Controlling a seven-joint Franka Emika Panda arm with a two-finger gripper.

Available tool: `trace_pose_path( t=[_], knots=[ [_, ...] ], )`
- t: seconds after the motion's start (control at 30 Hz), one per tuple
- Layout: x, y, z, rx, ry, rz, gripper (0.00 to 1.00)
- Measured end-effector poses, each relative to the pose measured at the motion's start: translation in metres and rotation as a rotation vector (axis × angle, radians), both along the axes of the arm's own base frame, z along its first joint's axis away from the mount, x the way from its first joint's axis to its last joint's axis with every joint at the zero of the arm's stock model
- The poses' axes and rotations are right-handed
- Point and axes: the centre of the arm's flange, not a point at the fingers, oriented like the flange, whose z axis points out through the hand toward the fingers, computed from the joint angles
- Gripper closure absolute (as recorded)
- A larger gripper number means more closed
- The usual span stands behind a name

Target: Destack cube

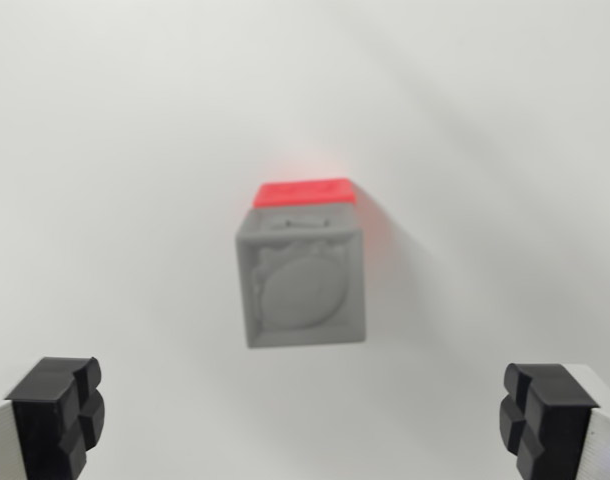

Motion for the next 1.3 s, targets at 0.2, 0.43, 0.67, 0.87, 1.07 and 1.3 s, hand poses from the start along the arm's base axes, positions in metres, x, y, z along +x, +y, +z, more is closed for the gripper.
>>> trace_pose_path(
  t=[0.2,0.43,0.67,0.87,1.07,1.3],
  knots=[
    [-0.012,-0.014,-0.015,0.001,0.005,0.068,0.00],
    [-0.012,-0.016,-0.045,0.002,0.006,0.074,0.00],
    [-0.012,-0.015,-0.075,0.002,0.007,0.075,0.00],
    [-0.012,-0.015,-0.098,0.002,0.006,0.076,0.00],
    [-0.013,-0.015,-0.116,0.002,0.007,0.076,0.00],
    [-0.013,-0.014,-0.135,0.002,0.007,0.077,0.00]
  ],
)
